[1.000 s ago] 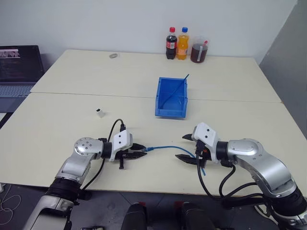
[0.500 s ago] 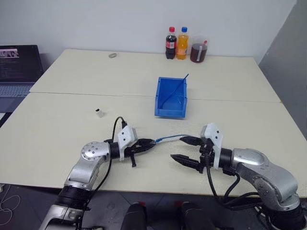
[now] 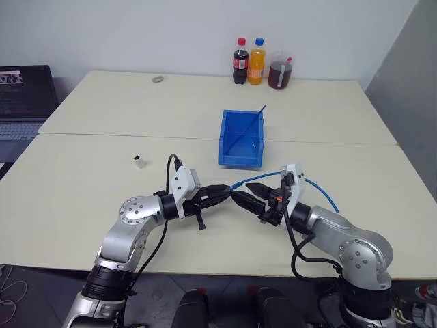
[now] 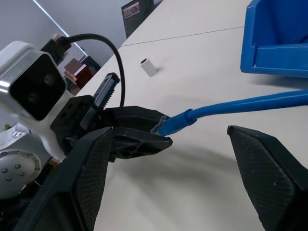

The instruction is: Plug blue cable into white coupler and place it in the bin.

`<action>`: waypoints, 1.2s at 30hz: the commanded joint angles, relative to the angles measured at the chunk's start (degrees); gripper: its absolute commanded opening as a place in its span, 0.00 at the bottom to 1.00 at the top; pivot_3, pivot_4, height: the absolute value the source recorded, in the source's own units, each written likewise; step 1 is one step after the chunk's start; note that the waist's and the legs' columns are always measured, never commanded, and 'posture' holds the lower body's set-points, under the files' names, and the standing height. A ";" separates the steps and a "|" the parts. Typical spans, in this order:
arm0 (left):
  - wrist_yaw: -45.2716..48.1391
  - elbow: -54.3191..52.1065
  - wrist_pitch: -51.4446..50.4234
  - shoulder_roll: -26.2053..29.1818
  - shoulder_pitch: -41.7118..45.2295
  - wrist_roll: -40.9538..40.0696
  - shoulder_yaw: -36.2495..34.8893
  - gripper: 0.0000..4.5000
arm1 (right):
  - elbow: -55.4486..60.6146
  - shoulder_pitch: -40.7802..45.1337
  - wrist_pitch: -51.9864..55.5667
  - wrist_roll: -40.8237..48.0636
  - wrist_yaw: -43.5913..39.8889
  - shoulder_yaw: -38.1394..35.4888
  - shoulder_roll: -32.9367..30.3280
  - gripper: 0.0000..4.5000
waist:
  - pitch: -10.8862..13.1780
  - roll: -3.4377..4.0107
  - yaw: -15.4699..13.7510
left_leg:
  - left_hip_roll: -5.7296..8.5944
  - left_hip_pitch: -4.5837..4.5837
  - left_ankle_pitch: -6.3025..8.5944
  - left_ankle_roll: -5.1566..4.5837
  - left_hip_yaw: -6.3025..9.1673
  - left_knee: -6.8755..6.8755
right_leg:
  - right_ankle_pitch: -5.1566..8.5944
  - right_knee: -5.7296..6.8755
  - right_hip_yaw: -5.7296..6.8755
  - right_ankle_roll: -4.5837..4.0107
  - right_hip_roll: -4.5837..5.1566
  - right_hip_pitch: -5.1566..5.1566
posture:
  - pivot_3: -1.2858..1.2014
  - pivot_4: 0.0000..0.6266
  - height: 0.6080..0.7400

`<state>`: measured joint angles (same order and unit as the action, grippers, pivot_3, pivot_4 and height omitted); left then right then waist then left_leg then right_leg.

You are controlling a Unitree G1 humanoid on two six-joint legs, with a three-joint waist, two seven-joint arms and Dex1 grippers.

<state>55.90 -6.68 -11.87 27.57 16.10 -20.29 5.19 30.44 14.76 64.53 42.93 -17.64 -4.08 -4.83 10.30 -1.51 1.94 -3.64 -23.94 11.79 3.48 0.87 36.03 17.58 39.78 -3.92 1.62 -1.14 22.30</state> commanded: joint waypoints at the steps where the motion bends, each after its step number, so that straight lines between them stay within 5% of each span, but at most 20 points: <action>1: 0.13 -1.09 0.85 -0.37 1.06 -0.87 -0.50 0.04 | -0.64 1.59 -0.52 3.57 1.49 -1.77 2.05 0.89 | 0.00 0.00 0.00 | 0.00 -0.01 0.00 0.00 0.00 0.00 | 0.00 -0.01 0.00 0.00 0.00 0.00 | 0.52 0.24 1.00; 12: 0.48 -1.33 -0.19 -0.53 0.64 -1.79 -0.62 0.04 | -5.18 2.35 -4.00 4.35 -0.17 0.11 2.61 0.89 | 0.00 0.01 0.08 | -0.01 0.00 0.00 0.00 -0.01 -0.04 | 0.00 -0.03 -0.01 0.00 -0.01 0.02 | 0.52 0.24 1.00; 30: 0.70 -1.88 -4.23 0.71 -0.06 -5.47 -1.78 0.04 | -7.65 2.50 -6.31 7.80 -3.68 1.05 1.49 0.03 | 0.01 0.01 0.10 | -0.02 0.00 0.00 0.00 0.00 -0.07 | 0.01 -0.06 0.00 0.00 -0.01 0.02 | 0.52 0.24 1.00; 36: 0.95 -1.60 -4.40 0.15 -0.05 -6.01 -1.29 0.04 | -7.85 2.70 -6.30 8.48 -3.66 1.14 1.39 0.03 | 0.01 0.01 0.09 | -0.02 -0.01 0.00 0.00 0.00 -0.08 | 0.01 -0.10 -0.01 0.00 -0.01 0.02 | 0.52 0.24 1.00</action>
<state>56.96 -6.97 -16.11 27.86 15.86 -25.39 4.70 21.49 16.59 59.06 48.85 -19.99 -3.23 -3.56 10.31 -1.49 2.03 -3.66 -23.95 11.79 3.48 0.86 35.94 17.59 39.67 -3.93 1.62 -1.16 22.32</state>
